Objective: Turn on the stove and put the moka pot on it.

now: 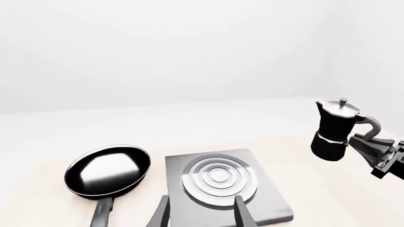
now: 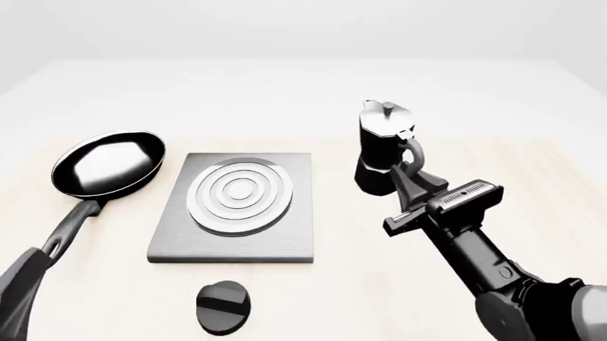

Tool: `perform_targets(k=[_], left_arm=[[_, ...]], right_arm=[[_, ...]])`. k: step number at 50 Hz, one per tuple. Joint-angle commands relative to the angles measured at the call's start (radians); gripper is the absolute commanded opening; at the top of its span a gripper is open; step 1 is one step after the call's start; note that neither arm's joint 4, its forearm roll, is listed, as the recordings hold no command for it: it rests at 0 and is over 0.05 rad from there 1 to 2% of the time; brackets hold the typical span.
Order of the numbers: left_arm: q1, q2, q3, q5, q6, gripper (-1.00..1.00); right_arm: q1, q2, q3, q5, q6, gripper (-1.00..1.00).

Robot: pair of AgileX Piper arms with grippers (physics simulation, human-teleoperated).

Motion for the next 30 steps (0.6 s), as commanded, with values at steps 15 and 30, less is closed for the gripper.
perform_targets(k=[15,30], left_arm=[[0.068,0.000,-0.102,0.083,0.026,1.00],[0.110,0.000,-0.087,0.075,0.048,1.00]], right_arm=[[0.084,0.185,-0.256,0.005,0.078,-1.00],[0.106,0.347,-0.401,-0.037,0.115,-1.00]])
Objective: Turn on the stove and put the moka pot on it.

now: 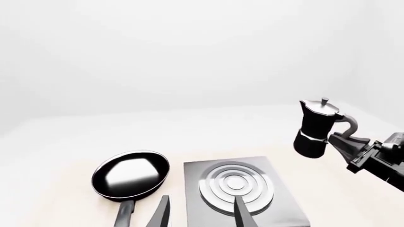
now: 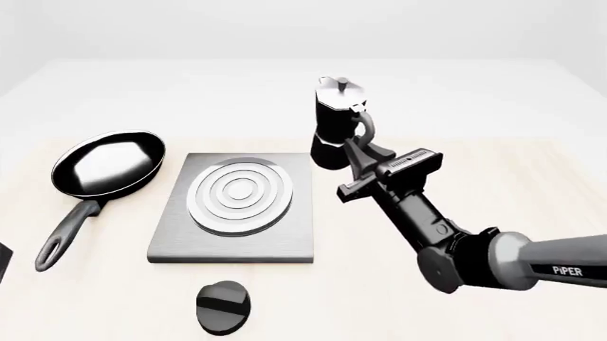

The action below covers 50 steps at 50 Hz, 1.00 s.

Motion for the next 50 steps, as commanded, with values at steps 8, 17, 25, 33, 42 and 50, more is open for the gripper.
perform_targets(k=[8,17,25,33,42,50], left_arm=[[0.036,0.000,0.034,-0.016,0.018,1.00],[0.048,0.000,0.041,-0.014,0.005,1.00],[0.057,0.000,0.055,-0.020,0.013,1.00],[0.053,0.000,0.062,-0.018,0.017,1.00],[0.056,0.000,0.087,-0.034,0.017,1.00],[0.061,0.000,0.107,-0.046,0.026,1.00]], right_arm=[[0.046,0.171,-0.178,-0.036,0.038,-1.00],[0.064,0.281,-0.315,0.038,0.061,-1.00],[0.070,0.358,-0.388,0.050,0.061,-1.00],[0.085,0.428,-0.460,0.074,0.074,-1.00],[0.101,0.473,-0.525,0.103,0.076,-1.00],[0.118,0.512,-0.575,0.124,0.084,-1.00]])
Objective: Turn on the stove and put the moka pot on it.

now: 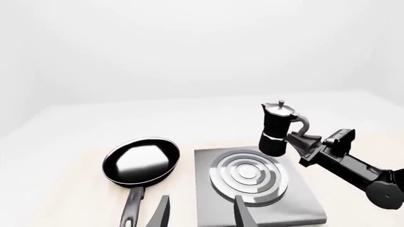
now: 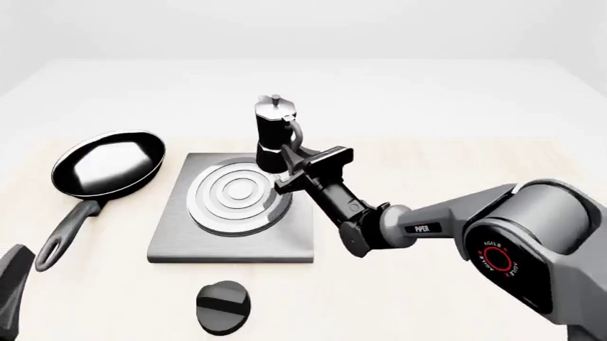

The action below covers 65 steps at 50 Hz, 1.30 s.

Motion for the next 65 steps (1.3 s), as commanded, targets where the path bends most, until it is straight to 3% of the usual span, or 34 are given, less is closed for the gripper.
perform_targets(k=[1,28,65], left_arm=[[0.006,0.000,0.026,-0.015,0.008,1.00],[0.023,0.000,0.092,-0.048,0.005,1.00],[0.046,0.000,0.136,-0.079,-0.002,1.00]], right_arm=[[0.020,0.050,-0.087,0.029,0.020,-1.00],[0.059,0.130,-0.172,0.048,0.057,-1.00],[0.094,0.175,-0.199,0.063,0.076,-1.00]])
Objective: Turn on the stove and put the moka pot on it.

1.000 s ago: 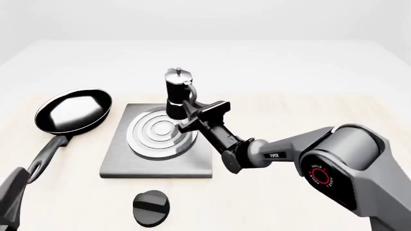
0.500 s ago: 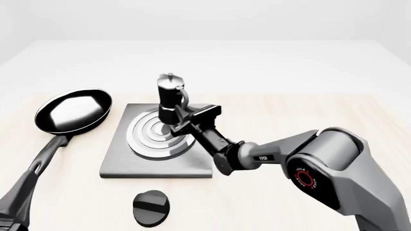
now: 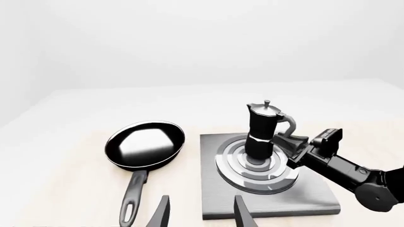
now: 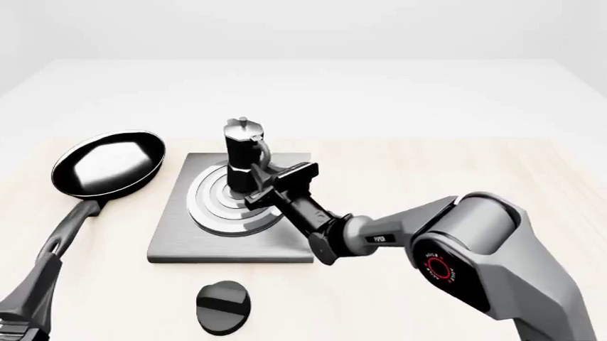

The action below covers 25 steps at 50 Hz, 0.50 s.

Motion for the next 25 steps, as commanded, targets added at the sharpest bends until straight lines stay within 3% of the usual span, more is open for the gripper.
perform_targets(k=[1,25], left_arm=[[0.008,0.000,0.007,-0.006,0.000,1.00],[0.010,0.000,0.016,-0.017,0.000,1.00]], right_arm=[[0.008,-0.003,-0.014,0.001,0.011,-1.00],[0.006,0.024,-0.018,0.003,0.010,-1.00]])
